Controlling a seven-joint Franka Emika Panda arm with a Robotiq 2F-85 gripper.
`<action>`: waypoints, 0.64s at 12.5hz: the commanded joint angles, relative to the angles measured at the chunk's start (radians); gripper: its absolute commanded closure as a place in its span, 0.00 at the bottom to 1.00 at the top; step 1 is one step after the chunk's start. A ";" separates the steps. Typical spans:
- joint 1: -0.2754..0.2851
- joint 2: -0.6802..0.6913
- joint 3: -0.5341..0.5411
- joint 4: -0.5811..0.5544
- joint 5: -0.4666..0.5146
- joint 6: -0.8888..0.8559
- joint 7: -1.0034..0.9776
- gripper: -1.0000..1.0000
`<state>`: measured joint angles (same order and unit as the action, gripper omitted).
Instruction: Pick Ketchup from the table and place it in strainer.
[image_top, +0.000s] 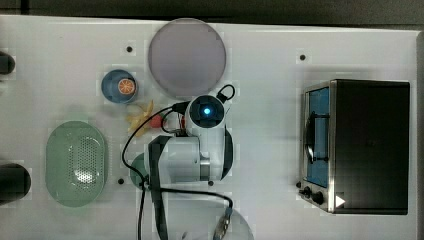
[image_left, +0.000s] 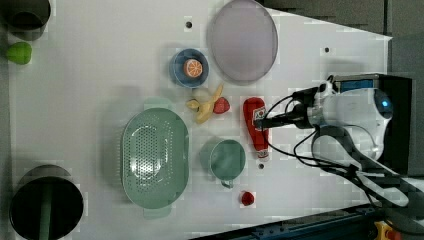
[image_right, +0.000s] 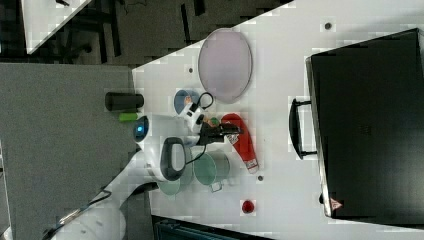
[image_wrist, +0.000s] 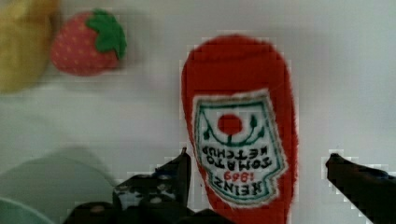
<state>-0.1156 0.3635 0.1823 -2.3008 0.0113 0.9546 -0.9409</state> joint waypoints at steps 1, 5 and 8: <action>0.001 0.038 0.004 0.002 -0.004 0.090 -0.044 0.00; 0.002 0.071 0.005 0.003 -0.004 0.111 -0.041 0.28; 0.002 0.034 0.007 0.007 -0.004 0.109 -0.038 0.39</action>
<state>-0.1146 0.4490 0.1841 -2.3066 0.0132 1.0498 -0.9463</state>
